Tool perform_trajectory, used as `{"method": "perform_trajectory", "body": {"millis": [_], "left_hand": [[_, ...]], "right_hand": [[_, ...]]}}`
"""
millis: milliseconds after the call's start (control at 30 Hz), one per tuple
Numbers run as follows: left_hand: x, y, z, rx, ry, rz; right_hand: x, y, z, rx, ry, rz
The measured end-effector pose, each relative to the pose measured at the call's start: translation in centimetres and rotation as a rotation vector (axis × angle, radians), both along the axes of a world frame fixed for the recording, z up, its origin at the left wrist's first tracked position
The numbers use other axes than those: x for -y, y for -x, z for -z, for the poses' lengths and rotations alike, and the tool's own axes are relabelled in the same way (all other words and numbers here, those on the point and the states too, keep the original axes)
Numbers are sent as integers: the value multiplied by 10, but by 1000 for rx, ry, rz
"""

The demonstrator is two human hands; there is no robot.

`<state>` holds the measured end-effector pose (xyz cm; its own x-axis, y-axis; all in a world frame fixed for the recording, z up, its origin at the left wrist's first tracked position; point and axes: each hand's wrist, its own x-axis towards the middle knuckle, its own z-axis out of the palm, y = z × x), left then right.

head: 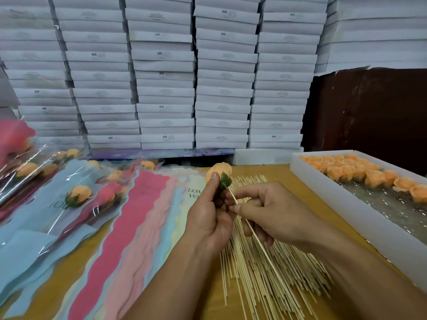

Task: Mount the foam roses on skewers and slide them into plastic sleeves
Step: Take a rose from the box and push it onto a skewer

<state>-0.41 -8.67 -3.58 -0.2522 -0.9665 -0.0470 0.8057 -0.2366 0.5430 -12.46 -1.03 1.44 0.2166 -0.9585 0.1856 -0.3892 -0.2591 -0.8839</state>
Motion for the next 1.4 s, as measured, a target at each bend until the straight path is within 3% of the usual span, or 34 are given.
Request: {"method": "perform_trajectory", "body": {"millis": [1400], "left_hand": [[-9, 0, -4, 38, 12, -49]], "right_hand": [[-5, 3, -1, 36, 21, -89]]}}
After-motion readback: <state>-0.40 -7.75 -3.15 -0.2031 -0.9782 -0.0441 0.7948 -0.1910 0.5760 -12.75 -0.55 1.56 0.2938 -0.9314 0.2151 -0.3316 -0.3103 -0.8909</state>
